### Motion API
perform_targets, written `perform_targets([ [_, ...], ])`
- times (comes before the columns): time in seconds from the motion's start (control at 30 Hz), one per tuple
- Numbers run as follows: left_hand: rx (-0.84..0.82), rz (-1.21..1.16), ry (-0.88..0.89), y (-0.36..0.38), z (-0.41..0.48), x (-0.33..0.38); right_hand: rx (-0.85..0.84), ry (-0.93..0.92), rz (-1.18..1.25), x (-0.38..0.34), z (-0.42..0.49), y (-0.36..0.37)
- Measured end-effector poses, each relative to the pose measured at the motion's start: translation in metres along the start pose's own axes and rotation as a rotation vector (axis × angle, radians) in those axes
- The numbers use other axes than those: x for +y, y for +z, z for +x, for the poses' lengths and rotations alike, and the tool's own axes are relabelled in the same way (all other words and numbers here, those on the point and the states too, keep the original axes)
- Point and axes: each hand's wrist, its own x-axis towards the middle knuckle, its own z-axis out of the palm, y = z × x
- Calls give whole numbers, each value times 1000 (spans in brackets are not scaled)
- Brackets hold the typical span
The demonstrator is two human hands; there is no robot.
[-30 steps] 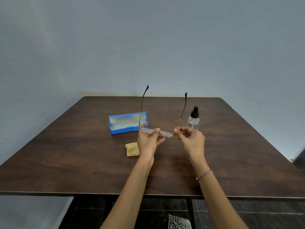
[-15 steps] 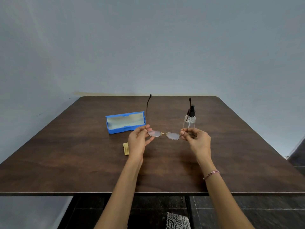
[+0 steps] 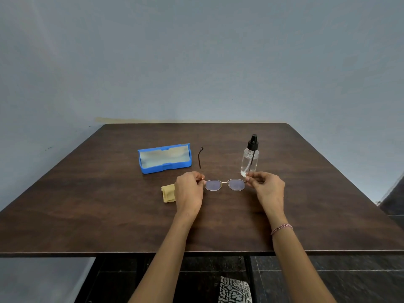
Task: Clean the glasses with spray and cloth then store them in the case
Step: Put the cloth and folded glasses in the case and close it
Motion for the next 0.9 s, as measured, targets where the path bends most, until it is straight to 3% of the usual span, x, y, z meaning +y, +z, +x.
perform_targets([
  [0.57,-18,31,-37,3,3,1,-2,-16,-241,2,0,6],
  [0.9,18,64,26,-16,7,2,81,-34,-212,-6,-17,-6],
])
